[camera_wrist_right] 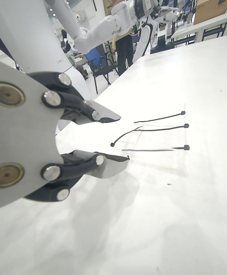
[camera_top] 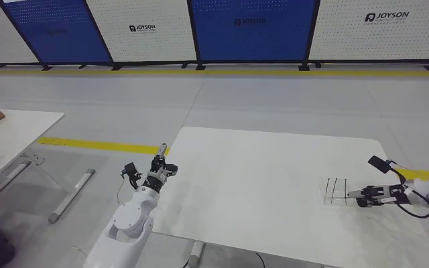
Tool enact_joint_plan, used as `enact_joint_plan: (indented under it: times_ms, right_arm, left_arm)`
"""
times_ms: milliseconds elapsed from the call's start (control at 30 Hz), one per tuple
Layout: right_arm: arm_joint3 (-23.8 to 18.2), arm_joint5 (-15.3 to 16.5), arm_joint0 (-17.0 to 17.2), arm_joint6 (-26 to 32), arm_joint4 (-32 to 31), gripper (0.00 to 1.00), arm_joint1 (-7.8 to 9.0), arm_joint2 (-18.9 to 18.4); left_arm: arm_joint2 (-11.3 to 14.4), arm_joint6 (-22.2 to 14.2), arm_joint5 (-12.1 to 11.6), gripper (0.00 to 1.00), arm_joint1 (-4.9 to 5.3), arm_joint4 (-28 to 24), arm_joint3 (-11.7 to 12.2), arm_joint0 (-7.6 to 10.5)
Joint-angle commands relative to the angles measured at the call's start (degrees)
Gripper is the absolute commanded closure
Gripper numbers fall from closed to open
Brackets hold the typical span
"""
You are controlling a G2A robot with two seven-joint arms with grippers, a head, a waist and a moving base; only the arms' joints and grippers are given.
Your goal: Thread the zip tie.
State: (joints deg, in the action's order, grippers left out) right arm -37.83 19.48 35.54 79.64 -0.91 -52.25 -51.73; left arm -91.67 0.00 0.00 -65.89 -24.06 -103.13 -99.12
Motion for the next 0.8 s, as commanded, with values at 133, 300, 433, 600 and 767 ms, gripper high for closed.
enact_joint_plan:
  times_ms: [133,300,433,600,767]
  right_arm:
    - [0.9,0.0,-0.5,0.0,0.4,0.78,-0.19,0.7]
    - [1.5,0.0,-0.9,0.0,0.8,0.81,-0.26,1.2]
    - [1.7,0.0,-1.0,0.0,1.3,0.85,-0.19,1.3]
    - [1.6,0.0,-0.9,0.0,1.6,0.98,-0.02,1.4]
    - [1.4,0.0,-0.8,0.0,2.1,1.0,0.18,1.5]
  left_arm:
    - [0.0,0.0,0.0,0.0,0.0,0.0,0.0,0.0]
    - [0.0,0.0,0.0,0.0,0.0,0.0,0.0,0.0]
    - [0.0,0.0,0.0,0.0,0.0,0.0,0.0,0.0]
    - [0.0,0.0,0.0,0.0,0.0,0.0,0.0,0.0]
    - [0.0,0.0,0.0,0.0,0.0,0.0,0.0,0.0]
